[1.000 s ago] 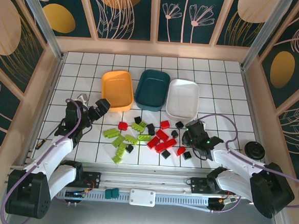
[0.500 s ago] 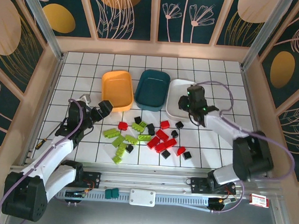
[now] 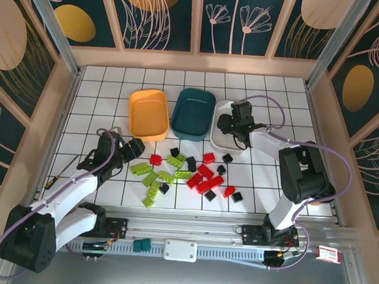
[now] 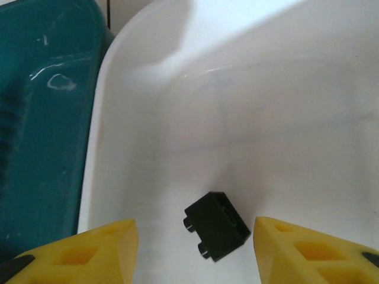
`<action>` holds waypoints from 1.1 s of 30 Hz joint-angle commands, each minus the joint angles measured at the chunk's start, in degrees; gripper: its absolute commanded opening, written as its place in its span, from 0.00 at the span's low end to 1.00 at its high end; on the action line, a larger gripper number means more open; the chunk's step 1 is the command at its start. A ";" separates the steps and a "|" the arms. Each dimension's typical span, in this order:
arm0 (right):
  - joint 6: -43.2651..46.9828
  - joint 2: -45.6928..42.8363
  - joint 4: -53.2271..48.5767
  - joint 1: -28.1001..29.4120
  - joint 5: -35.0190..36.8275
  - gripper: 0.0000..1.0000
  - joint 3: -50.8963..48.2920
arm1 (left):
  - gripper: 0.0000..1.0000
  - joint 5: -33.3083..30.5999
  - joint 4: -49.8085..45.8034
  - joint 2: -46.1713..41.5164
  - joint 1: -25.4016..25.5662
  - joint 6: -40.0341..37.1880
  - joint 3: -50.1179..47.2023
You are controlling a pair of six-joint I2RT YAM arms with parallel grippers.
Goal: Sort the legos into containers by color
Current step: Place the lego in the container, then pick up the lego from the center of the table.
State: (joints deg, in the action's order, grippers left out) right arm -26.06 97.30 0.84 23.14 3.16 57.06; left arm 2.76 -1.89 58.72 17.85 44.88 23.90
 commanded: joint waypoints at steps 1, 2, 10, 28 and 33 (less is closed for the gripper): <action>-1.25 -5.13 1.88 0.26 -0.19 0.55 -2.95 | 0.69 -6.64 -2.77 2.11 3.69 0.28 0.17; -1.27 -5.90 1.88 0.33 -0.06 0.54 -3.87 | 0.71 -7.94 -2.94 2.59 4.79 0.03 0.21; -1.80 -9.88 2.85 0.22 -0.41 0.55 -8.91 | 0.83 -15.64 -2.81 13.50 14.55 -6.64 8.34; -1.62 -15.56 2.89 -1.26 0.43 0.57 -13.62 | 0.69 -24.74 -4.01 27.86 22.71 -7.44 12.32; -1.71 -16.52 2.68 -1.82 0.62 0.57 -13.97 | 0.71 -24.14 -3.64 28.99 22.93 -7.35 12.38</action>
State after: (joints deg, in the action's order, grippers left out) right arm -27.33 82.48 2.85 21.82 3.01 44.10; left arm -20.45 -3.31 86.26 40.53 37.71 36.21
